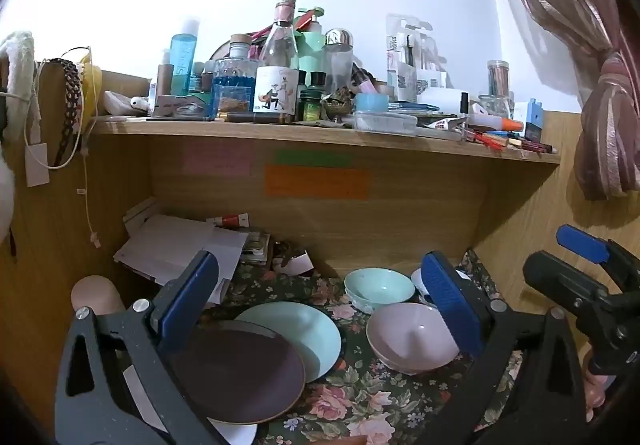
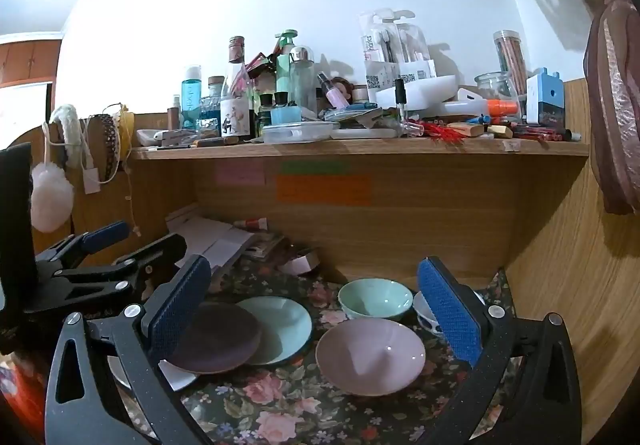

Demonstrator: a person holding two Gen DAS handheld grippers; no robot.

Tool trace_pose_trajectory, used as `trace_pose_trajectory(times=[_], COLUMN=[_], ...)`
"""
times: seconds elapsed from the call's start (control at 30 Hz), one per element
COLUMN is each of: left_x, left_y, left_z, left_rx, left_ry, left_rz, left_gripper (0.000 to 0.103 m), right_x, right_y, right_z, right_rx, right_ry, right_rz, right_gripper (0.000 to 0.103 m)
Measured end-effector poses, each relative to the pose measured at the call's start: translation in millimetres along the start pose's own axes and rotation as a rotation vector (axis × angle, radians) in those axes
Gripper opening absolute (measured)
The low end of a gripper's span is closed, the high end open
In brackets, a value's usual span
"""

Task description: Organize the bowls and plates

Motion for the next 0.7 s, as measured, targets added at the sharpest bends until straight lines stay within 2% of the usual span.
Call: trace_pose_trajectory(times=[0.7], left_x=[3.4], left_y=[5.3], left_z=[1.1], left_rx=[0.012], left_ry=[-0.022], left_rz=[0.015], left_gripper=[0.103], right_x=[-4.0], right_y=[-7.3], right_z=[1.2], right_rx=[0.027], right_ry=[-0.058], right_rz=[-0.034], right_gripper=[0.103])
Point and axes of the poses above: each gripper's, at about its wrist camera, not at the fingertips, and y roughly against the way its jaws point, z to its right, x to its top, the point moved 7 cm from there along -y, roughly the way its jaws point, and after that the axes turned 5 degrees about -y, right-handed, at the moved point
